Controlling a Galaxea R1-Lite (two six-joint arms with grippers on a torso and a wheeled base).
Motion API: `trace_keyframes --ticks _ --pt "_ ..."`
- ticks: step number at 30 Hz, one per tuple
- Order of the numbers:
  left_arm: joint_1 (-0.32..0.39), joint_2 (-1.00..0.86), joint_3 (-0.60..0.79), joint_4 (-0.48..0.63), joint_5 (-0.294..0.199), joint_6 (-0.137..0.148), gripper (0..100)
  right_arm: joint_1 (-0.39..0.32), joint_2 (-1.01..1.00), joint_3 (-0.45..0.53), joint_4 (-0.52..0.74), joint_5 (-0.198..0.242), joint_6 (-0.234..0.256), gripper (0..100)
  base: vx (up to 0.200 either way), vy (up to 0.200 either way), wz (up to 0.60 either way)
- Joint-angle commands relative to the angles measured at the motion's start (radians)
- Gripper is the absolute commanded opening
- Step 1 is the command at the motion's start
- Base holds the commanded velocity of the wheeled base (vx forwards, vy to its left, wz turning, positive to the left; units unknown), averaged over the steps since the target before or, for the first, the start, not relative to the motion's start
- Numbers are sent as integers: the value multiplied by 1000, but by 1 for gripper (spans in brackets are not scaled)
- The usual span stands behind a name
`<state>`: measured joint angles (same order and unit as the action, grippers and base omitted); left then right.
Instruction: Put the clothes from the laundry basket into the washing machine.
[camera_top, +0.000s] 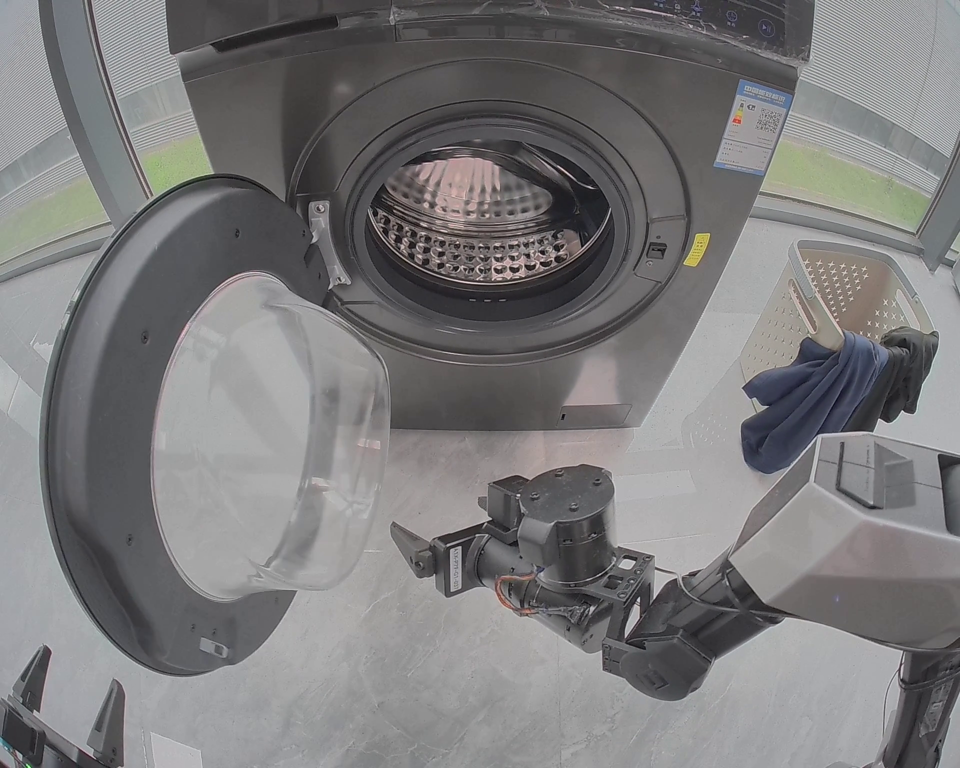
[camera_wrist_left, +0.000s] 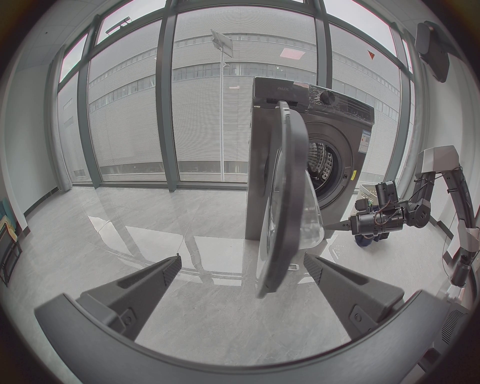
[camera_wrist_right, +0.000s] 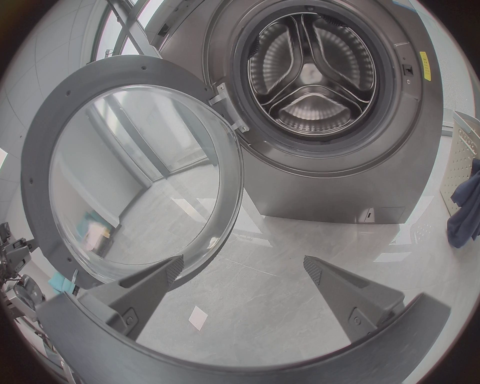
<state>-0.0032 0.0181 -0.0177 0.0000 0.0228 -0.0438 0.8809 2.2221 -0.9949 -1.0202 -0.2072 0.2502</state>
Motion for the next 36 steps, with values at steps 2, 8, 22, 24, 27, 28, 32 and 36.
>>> trace_keyframes --ticks 2,8,22,24,27,28,32,36 --pt "0 -10 16 0 0 1 100 -8 5 -18 0 0 0 100 -100 0 0" --pt "0 -10 16 0 0 -1 100 -6 44 -80 9 11 -2 100 -167 0 0" --pt "0 -10 16 0 0 -1 100 43 231 -501 126 19 -42 100 0 0 0" --pt "0 -10 16 0 0 -1 100 43 260 -557 144 19 -40 100 0 0 0" --pt "0 -10 16 0 0 -1 100 43 277 -585 144 17 -40 100 0 0 0" --pt "0 -10 16 0 0 -1 100 41 275 -587 140 17 -39 100 0 0 0" --pt "0 -10 16 0 0 -1 100 35 271 -587 135 17 -39 100 0 0 0" --pt "0 -10 16 0 0 -1 100 33 266 -600 138 19 -39 100 0 0 0"
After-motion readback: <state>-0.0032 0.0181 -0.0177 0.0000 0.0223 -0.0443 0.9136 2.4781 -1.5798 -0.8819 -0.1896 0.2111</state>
